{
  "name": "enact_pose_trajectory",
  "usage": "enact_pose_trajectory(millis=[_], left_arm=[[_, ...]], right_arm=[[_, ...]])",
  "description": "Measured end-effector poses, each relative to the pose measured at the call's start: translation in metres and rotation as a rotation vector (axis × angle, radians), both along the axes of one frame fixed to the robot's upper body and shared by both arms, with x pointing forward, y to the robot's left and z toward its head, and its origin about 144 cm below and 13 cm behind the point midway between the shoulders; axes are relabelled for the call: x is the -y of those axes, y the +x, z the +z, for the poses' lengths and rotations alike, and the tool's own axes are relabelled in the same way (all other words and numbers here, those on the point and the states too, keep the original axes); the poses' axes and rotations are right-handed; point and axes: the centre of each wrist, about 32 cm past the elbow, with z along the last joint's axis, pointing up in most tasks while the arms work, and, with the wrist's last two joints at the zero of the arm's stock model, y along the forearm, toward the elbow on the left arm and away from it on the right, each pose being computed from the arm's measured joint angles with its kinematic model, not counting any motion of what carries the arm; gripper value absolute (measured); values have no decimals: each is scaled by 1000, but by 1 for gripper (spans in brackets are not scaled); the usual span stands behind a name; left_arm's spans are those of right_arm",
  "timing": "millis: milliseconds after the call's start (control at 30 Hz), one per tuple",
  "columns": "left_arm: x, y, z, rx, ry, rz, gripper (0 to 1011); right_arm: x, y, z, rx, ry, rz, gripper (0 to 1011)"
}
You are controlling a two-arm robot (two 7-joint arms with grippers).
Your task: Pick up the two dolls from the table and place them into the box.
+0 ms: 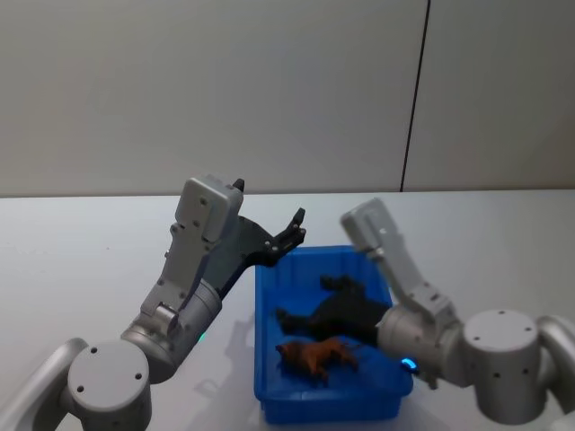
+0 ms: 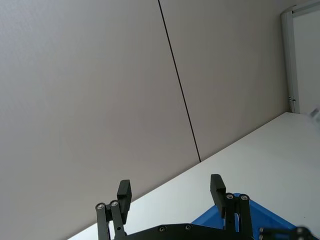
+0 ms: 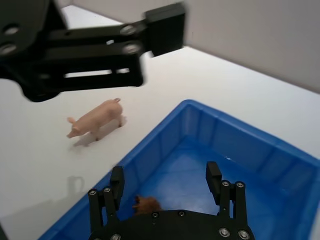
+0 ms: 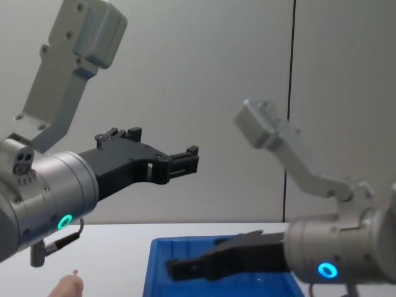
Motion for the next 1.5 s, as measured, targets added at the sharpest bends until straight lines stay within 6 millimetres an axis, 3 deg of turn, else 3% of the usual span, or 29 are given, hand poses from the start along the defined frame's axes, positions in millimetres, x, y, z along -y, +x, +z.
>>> enact_pose_trajectory(millis=[200,500,567,933,1167,1500], left_arm=[[0,0,0,0,0,0,1001],[0,0,0,0,0,0,1001],[0,0,0,0,0,0,1001],[0,0,0,0,0,0,1001],[0,0,0,0,0,0,1001],[0,0,0,0,0,0,1001]], right_arm=[[22,0,5,44,10,-54,1001],[71,-5,17,146,66,-140,1001],[93,-10,20,174,92,-166,1001],[151,-38,31,192,173,-194,1001],[168,-51,34,141,180,-180,1001],[178,-61,34,38,154,-149,1001]])
